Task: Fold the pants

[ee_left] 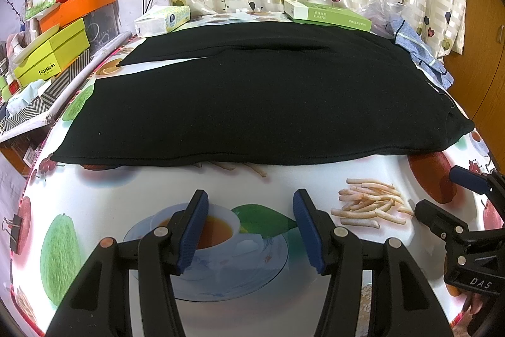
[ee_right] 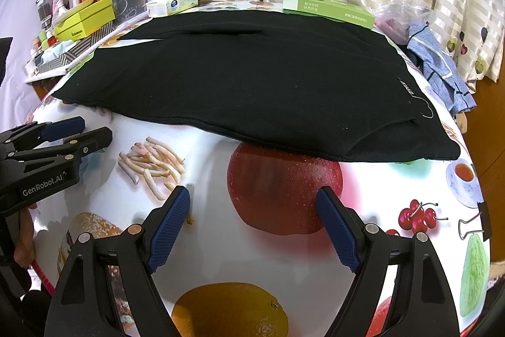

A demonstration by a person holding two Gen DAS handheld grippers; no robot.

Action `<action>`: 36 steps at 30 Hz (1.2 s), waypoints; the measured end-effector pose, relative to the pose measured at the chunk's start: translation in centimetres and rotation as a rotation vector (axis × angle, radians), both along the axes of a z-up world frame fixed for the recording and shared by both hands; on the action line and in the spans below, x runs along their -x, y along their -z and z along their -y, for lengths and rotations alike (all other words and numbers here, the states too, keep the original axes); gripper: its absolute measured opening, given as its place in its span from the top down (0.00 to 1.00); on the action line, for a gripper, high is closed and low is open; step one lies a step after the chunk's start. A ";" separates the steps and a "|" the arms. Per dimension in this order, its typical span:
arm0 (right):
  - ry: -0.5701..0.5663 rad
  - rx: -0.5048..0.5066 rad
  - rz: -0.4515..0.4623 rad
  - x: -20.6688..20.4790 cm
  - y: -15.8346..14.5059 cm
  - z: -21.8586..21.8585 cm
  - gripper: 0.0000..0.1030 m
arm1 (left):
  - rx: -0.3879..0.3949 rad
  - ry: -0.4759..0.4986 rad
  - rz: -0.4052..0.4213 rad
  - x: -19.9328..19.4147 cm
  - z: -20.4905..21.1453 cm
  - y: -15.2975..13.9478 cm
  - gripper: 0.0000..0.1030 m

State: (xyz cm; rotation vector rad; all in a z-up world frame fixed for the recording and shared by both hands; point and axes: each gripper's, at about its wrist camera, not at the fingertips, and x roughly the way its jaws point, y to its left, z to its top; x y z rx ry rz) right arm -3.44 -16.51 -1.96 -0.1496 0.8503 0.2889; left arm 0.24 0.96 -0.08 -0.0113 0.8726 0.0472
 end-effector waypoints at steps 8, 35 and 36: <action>-0.036 0.003 -0.012 -0.1 -0.1 0.1 0.20 | -0.007 0.004 0.001 0.1 0.2 0.1 0.43; -0.207 -0.003 0.056 -4.8 -5.8 0.0 0.20 | -0.056 0.112 0.082 -3.5 -0.9 -5.8 0.46; -0.215 0.001 0.060 -5.4 -6.1 0.0 0.20 | -0.056 0.117 0.086 -4.1 -1.1 -6.0 0.46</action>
